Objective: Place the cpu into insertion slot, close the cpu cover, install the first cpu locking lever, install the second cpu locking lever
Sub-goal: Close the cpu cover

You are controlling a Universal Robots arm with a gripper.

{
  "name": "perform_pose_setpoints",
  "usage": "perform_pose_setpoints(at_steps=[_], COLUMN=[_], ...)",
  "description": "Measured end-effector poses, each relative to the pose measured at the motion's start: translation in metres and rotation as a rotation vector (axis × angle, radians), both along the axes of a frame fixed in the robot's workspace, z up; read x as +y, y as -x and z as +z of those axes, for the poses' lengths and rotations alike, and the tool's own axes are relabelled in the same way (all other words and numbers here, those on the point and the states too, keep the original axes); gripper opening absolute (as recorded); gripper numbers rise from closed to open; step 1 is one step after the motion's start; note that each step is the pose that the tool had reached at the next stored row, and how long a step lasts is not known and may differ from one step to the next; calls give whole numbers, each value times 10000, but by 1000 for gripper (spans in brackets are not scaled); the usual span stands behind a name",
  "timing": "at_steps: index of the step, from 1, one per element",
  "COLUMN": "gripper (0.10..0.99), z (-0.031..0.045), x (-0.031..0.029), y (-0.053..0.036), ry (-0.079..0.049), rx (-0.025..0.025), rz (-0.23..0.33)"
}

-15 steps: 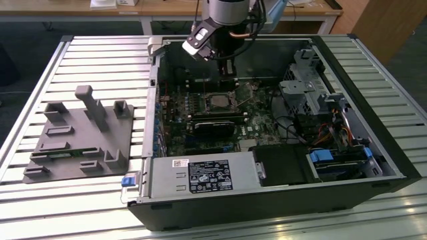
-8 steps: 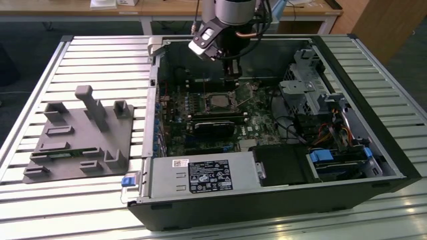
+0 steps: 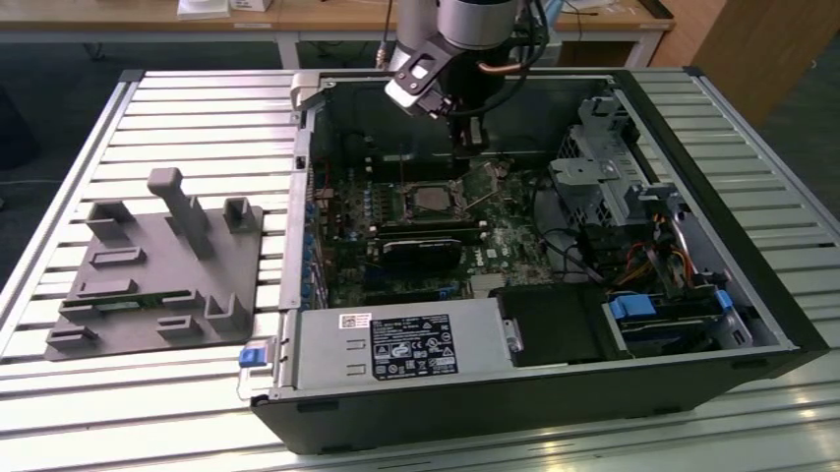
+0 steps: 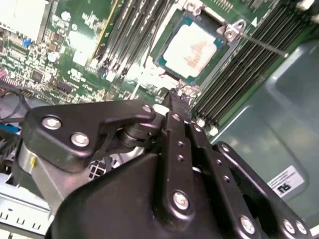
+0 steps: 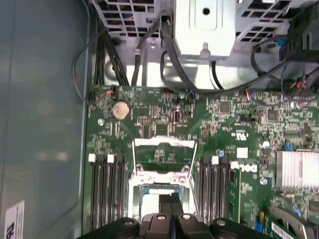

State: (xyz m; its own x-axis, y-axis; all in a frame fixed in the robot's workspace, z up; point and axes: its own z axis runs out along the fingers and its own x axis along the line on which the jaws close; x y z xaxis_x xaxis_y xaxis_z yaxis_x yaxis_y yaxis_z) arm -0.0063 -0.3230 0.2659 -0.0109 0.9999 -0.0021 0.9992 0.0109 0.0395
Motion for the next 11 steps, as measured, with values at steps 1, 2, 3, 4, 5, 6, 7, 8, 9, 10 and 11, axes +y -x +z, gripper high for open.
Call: perform_pose_setpoints(at_steps=[1,2,3,4,5,6,7,8,9,10,11], gripper=[106,106,106,106,106,106,106,106,106,106,106], z=[0,0,0,0,0,0,0,0,0,0,0], x=[0,0,0,0,0,1,1,1,1,1,2], y=[-15,-31,-48,-62,-72,-81,-91,-99,-107,-113,-120], ry=[0,0,0,0,0,0,0,0,0,0,0], rx=[0,0,-1,-1,0,-1,-1,0,0,0,0], rz=[-1,-1,-1,0,0,0,0,0,0,0,-1])
